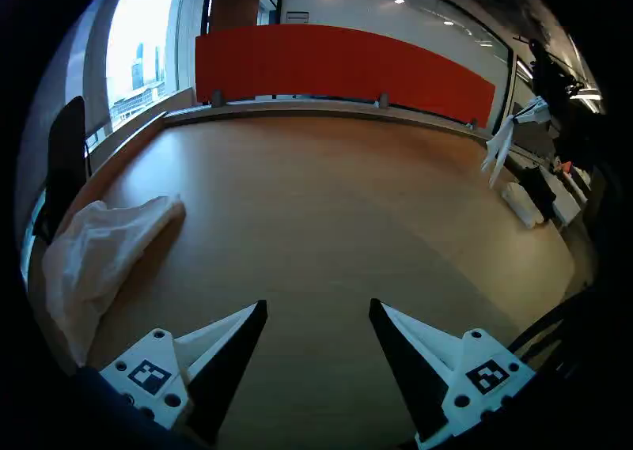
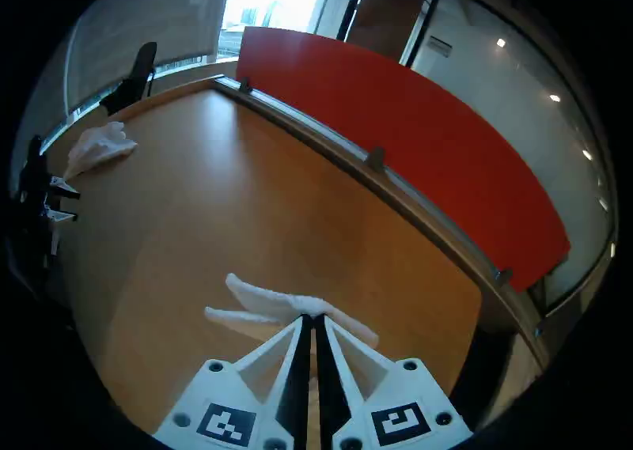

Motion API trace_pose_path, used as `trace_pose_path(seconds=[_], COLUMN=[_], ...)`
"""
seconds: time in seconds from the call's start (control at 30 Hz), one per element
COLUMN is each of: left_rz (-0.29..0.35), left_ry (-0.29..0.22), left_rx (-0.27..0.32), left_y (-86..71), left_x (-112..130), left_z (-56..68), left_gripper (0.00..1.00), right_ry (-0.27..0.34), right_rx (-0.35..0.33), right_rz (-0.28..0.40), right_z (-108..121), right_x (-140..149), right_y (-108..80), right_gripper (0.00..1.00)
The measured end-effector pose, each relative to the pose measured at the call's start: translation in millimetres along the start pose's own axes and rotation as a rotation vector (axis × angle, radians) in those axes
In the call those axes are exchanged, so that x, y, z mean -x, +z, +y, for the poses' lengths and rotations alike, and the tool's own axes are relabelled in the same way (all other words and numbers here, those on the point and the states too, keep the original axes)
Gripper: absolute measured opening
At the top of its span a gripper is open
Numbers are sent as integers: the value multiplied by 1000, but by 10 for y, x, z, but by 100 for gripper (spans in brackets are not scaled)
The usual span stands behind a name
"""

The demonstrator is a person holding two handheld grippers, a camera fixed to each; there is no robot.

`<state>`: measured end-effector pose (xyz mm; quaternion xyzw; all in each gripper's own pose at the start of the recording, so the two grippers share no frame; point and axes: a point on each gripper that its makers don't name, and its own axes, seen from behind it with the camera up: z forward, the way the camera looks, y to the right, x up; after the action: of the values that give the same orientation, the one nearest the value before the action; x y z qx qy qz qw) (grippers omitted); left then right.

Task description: Fold towel

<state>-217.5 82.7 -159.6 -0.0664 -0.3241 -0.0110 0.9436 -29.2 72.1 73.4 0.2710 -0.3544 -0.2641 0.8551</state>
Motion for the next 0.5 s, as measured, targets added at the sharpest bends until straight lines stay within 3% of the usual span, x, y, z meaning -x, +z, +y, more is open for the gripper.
trace_pose_path(seconds=[0.5], left_rz=[-11], left_ry=[27], left_rx=[-3], left_y=[13], left_x=[-38], left_z=[62], left_gripper=[96], right_ry=[35], right_rx=[67], right_rz=[-70], right_z=[567], right_x=[371], right_y=[-107], right_gripper=[4])
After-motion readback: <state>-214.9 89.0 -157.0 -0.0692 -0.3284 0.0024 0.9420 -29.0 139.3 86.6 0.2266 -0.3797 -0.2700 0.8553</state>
